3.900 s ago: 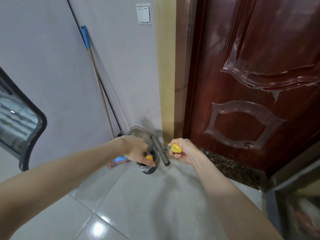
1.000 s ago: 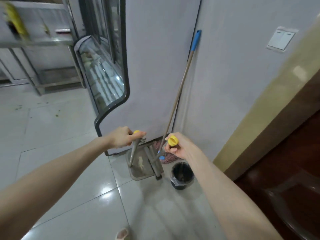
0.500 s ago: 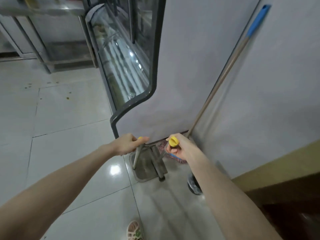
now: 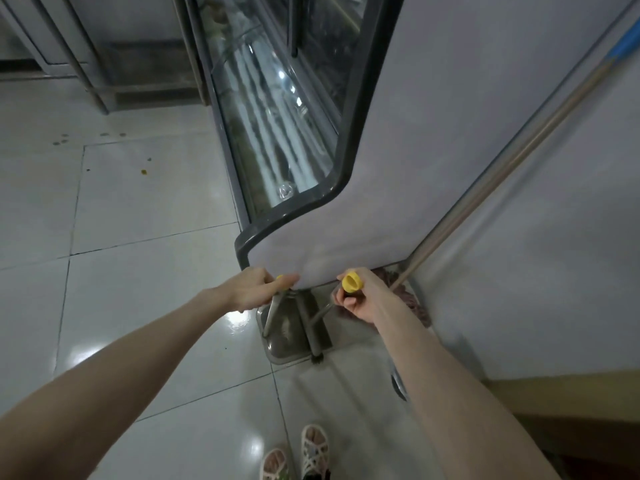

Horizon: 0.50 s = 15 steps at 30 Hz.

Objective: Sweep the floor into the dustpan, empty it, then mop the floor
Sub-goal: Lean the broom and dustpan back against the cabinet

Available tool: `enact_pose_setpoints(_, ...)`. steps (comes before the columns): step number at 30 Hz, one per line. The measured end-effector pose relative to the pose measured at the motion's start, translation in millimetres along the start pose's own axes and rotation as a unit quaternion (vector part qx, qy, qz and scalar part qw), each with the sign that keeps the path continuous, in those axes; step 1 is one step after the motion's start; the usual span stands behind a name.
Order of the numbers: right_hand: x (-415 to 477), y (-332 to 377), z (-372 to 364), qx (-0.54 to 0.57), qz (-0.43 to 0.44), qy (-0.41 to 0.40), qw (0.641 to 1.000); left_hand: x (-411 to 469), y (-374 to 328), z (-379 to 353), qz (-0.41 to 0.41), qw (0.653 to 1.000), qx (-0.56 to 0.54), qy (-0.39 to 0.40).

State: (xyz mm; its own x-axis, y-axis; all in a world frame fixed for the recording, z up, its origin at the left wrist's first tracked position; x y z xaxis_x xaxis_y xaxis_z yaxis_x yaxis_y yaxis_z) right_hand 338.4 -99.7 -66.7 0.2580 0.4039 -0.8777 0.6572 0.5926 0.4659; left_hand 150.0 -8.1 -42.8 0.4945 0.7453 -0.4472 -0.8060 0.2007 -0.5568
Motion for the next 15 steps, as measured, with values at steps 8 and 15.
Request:
enact_pose_setpoints(8, 18, 20, -24, -0.015, -0.028, -0.008, 0.999, 29, 12, 10, 0.031, 0.999, -0.033, 0.013)
enact_pose_setpoints(15, 17, 16, -31, -0.049, -0.054, -0.038, 0.997, 27, 25, 17, 0.031, 0.998, -0.042, -0.028)
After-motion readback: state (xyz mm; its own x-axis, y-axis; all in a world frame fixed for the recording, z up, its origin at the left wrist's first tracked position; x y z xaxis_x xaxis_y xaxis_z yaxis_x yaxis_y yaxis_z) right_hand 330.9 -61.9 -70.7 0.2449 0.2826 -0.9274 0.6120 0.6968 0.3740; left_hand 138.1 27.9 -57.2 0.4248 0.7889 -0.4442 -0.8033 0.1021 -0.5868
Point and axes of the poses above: each hand's wrist, its own x-axis towards the middle knuckle, its own z-axis out of the back of the hand, y = z × x, the point moved 4 cm from there along x, towards the middle knuckle, and after that the axes turned 9 degrees about -y, right-handed, at the moved point
